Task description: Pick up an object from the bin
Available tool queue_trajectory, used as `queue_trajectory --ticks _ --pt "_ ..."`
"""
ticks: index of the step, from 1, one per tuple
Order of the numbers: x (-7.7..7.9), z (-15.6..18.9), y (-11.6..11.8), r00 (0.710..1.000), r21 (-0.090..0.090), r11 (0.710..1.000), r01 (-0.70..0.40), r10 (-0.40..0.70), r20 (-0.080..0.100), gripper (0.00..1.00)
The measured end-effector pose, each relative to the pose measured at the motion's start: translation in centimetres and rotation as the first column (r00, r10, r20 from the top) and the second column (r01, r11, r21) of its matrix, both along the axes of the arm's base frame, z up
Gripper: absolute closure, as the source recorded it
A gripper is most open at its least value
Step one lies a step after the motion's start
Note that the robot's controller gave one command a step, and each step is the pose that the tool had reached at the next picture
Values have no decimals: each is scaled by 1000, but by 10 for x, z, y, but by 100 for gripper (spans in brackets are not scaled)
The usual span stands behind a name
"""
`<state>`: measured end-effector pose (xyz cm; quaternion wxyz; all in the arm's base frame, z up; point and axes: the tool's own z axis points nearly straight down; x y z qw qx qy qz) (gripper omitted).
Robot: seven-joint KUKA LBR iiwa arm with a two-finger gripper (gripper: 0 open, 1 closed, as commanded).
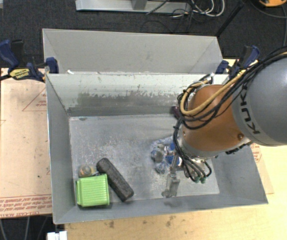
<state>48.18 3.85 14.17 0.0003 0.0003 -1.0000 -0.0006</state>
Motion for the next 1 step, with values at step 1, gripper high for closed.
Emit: queue_trajectory --ticks 1 --pt "25 19 -44 1000 1 1000 17 -17 1 0"
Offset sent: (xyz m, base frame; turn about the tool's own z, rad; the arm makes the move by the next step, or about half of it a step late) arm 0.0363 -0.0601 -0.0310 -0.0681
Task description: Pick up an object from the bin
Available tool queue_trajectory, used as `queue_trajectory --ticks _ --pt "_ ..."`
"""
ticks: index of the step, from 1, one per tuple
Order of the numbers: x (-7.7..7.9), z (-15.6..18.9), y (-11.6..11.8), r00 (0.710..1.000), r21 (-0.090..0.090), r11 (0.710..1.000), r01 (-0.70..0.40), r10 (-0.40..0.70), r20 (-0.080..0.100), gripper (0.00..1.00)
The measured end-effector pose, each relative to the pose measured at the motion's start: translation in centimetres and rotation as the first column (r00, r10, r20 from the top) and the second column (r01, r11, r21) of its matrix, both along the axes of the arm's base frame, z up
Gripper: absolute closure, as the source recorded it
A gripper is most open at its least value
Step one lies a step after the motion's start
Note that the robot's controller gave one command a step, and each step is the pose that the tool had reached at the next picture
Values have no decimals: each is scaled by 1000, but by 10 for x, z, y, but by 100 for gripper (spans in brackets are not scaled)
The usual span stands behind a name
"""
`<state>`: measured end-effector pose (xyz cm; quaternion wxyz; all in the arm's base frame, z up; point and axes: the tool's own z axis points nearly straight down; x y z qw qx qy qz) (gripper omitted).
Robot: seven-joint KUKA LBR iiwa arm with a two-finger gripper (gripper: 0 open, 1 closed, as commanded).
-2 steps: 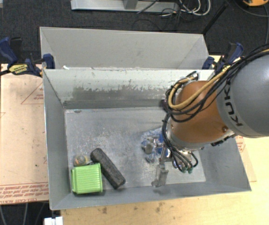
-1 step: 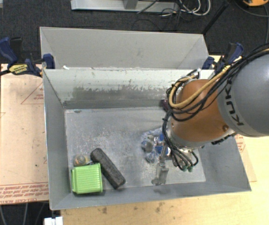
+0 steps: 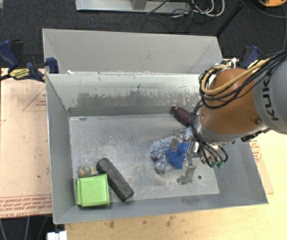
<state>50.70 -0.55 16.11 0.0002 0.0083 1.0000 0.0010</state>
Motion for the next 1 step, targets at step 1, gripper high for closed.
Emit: queue_trajectory --ticks 1 --pt "12 -51 -16 997 -1 997 -83 83 0 100"
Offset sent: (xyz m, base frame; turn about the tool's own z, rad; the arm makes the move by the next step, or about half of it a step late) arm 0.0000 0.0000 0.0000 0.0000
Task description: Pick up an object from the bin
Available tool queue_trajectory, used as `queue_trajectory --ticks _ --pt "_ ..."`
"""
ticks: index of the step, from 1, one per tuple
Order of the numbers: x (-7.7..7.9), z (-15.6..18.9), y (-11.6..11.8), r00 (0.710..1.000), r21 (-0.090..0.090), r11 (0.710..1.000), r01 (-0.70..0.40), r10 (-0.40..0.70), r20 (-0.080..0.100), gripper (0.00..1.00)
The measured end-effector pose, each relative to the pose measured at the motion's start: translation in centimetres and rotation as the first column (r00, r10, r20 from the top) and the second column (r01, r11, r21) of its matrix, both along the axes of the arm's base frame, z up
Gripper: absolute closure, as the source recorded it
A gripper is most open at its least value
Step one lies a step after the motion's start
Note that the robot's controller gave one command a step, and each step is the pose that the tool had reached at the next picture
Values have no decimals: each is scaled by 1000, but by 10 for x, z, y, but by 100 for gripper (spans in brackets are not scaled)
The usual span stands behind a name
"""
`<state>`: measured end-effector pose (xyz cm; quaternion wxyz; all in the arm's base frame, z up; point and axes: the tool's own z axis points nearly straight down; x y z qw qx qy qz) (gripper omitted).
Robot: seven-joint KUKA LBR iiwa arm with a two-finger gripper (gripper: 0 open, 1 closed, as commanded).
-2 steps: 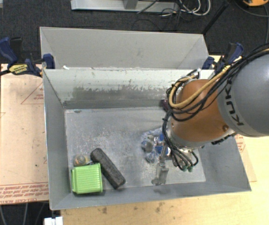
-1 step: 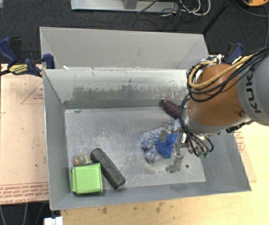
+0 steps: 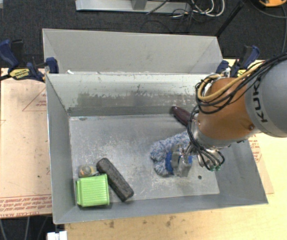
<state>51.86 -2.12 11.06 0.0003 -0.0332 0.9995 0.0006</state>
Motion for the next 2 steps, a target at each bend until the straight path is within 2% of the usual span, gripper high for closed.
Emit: queue_trajectory --ticks 1,2 --pt "0 0 0 1000 0 1000 0 0 -1 0" --pt "0 0 0 1000 0 1000 0 0 1 100"
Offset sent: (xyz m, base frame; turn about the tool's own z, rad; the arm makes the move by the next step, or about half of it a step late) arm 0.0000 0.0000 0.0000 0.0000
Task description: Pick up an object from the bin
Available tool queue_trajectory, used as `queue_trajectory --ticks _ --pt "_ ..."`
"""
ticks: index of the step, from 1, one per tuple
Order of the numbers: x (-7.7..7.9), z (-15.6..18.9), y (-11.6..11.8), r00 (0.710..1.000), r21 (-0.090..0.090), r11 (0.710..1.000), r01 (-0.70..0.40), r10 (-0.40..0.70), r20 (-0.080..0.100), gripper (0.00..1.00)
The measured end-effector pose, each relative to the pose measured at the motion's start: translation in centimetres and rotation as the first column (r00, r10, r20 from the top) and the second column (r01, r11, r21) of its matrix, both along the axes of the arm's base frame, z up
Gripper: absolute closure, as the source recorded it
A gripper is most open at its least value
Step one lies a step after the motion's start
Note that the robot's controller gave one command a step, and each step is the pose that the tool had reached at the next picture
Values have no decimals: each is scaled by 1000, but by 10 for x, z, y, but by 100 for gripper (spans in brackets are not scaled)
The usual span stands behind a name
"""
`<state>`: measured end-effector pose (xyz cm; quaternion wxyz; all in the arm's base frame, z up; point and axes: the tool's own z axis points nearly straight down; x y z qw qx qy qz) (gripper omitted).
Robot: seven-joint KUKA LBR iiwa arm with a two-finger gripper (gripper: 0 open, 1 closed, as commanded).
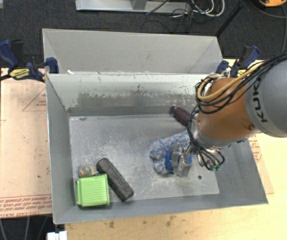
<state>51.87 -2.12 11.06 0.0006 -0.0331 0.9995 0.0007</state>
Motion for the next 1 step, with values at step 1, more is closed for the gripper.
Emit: queue_trajectory --ticks 1 --pt "0 0 0 1000 0 1000 0 0 -2 0"
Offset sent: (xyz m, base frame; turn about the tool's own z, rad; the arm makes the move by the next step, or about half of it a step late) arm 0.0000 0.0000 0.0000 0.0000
